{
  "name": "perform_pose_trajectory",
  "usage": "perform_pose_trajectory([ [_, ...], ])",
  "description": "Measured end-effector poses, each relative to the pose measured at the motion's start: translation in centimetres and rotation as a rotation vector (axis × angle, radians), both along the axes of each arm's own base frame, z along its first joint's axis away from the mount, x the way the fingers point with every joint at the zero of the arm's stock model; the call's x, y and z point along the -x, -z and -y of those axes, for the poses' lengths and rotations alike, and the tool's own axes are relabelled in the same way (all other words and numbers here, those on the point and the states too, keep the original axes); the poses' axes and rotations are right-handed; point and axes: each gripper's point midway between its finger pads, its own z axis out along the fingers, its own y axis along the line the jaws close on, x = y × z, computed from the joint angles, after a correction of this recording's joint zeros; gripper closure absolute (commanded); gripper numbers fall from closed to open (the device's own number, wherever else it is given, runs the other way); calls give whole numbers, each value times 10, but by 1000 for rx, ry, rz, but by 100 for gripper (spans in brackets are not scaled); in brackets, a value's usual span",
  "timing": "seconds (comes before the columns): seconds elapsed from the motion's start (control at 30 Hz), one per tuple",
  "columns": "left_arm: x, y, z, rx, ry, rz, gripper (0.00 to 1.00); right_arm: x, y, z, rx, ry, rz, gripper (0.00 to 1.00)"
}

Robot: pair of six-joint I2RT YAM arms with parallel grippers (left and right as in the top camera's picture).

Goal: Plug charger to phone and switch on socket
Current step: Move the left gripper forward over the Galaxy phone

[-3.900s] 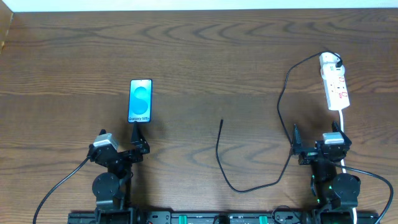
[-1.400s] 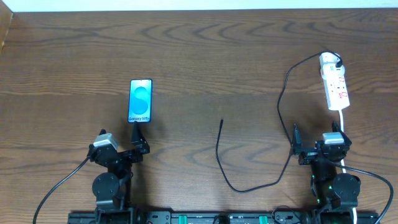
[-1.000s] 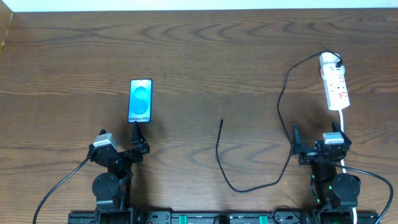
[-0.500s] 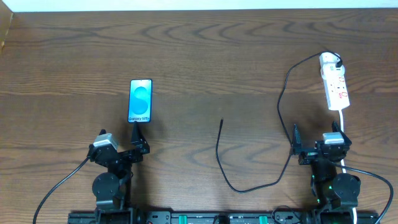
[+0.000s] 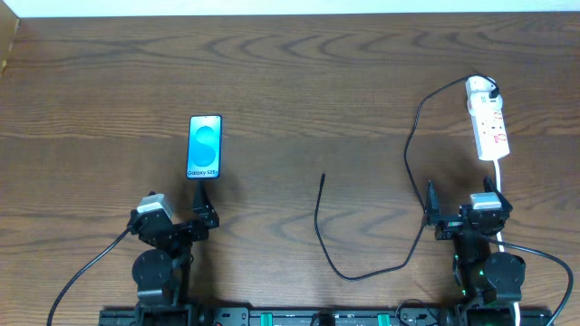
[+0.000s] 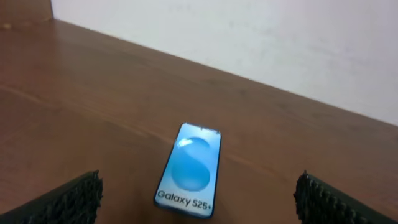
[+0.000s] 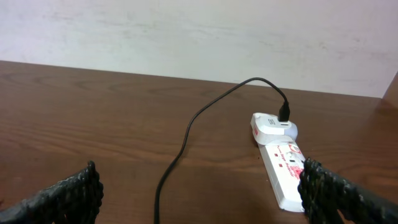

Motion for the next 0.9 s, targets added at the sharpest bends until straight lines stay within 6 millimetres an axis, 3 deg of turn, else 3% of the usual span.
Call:
perform_pose_trajectory([
  [0.23,6,-36,0,-10,2,15,1,0,0,0,0,0,0,1],
  [0.4,4,-51,0,-14,3,-49,1,0,0,0,0,0,0,1],
  [0.7,-20,-74,-1,-7,7,-292,1,0,0,0,0,1,0,1],
  [0.9,-38,-79,-2,-17,19,-492,1,0,0,1,0,3,0,1],
])
